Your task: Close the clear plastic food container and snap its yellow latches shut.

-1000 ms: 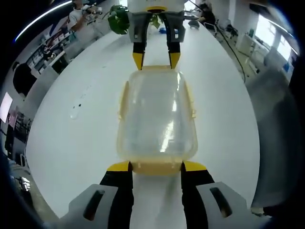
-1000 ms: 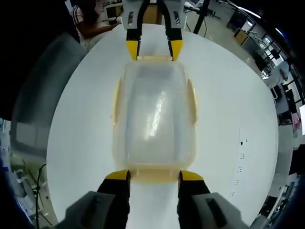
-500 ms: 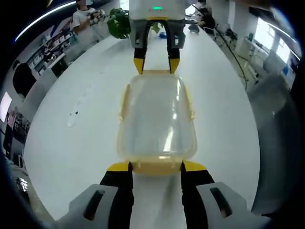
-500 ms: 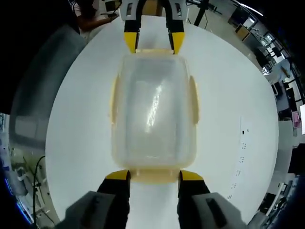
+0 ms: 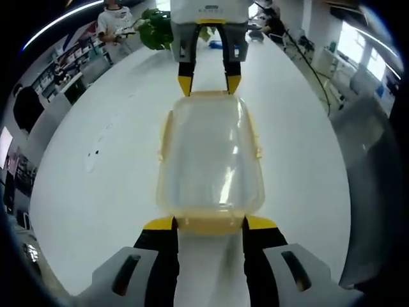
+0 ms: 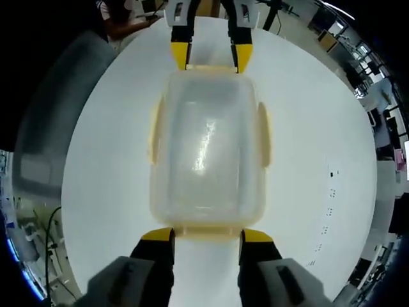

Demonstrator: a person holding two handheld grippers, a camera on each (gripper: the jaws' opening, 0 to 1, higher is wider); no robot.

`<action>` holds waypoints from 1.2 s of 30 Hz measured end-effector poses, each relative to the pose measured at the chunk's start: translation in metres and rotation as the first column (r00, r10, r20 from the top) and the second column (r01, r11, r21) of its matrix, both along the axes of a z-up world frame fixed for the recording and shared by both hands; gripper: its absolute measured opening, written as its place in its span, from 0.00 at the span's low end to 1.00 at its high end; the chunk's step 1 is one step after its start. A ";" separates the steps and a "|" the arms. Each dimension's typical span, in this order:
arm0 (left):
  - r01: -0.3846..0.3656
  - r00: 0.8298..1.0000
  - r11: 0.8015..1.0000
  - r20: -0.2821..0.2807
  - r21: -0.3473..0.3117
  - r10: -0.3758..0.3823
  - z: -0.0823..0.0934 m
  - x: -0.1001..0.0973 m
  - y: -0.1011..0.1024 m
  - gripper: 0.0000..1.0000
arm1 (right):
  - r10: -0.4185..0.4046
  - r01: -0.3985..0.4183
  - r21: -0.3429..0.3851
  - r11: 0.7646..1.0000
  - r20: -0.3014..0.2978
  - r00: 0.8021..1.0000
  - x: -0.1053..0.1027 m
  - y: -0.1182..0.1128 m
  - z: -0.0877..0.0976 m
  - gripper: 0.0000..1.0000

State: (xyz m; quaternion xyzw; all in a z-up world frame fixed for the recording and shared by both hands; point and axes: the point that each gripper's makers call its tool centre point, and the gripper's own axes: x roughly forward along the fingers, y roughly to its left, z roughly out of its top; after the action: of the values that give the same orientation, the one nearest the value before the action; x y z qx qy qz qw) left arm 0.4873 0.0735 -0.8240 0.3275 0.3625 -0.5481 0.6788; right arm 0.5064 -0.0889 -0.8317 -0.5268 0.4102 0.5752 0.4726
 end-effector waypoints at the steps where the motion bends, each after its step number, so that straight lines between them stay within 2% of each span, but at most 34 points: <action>1: 0.013 1.000 1.000 0.000 0.005 -0.013 0.000 0.000 0.001 0.36 | -0.006 0.006 0.007 1.000 -0.009 1.000 -0.003 0.001 0.000 0.37; 3: 0.053 0.999 0.998 0.002 0.019 -0.053 0.000 -0.002 0.006 0.36 | -0.036 0.037 0.031 0.999 -0.037 0.999 -0.011 0.004 -0.002 0.37; 6: 0.079 0.997 0.996 0.003 0.030 -0.079 -0.001 -0.002 0.012 0.36 | -0.092 0.094 0.054 0.994 -0.044 0.995 -0.017 0.011 -0.001 0.37; 8: 0.123 0.992 0.992 -0.001 0.036 -0.123 -0.001 -0.004 0.017 0.36 | -0.105 0.108 0.057 0.993 -0.040 0.994 -0.023 0.016 -0.001 0.37; 10: 0.145 0.989 0.989 -0.006 0.037 -0.145 -0.001 -0.003 0.023 0.36 | -0.156 0.160 0.088 0.983 -0.047 0.987 -0.033 0.024 -0.001 0.37; 16: 0.214 0.977 0.976 -0.019 0.043 -0.214 -0.002 -0.008 0.035 0.37 | -0.213 0.219 0.152 0.964 -0.053 0.976 -0.046 0.036 -0.002 0.37; 24: 0.206 0.978 0.977 -0.026 0.060 -0.205 -0.003 -0.012 0.037 0.37 | -0.194 0.196 0.170 0.966 -0.027 0.981 -0.046 0.039 -0.002 0.37; 32: 0.177 0.983 0.983 -0.045 0.043 -0.175 -0.004 -0.015 0.038 0.38 | -0.178 0.174 0.198 0.964 -0.001 0.984 -0.045 0.039 -0.004 0.38; 36: 0.157 0.986 0.987 -0.059 -0.018 -0.158 -0.004 -0.017 0.039 0.38 | -0.187 0.189 0.215 0.958 -0.031 0.982 -0.044 0.037 0.000 0.43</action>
State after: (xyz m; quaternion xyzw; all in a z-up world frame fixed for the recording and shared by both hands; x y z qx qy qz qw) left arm 0.4706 0.1120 -0.8280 0.3341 0.3520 -0.6120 0.6244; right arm 0.4628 -0.0516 -0.8316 -0.4277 0.3956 0.5719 0.5775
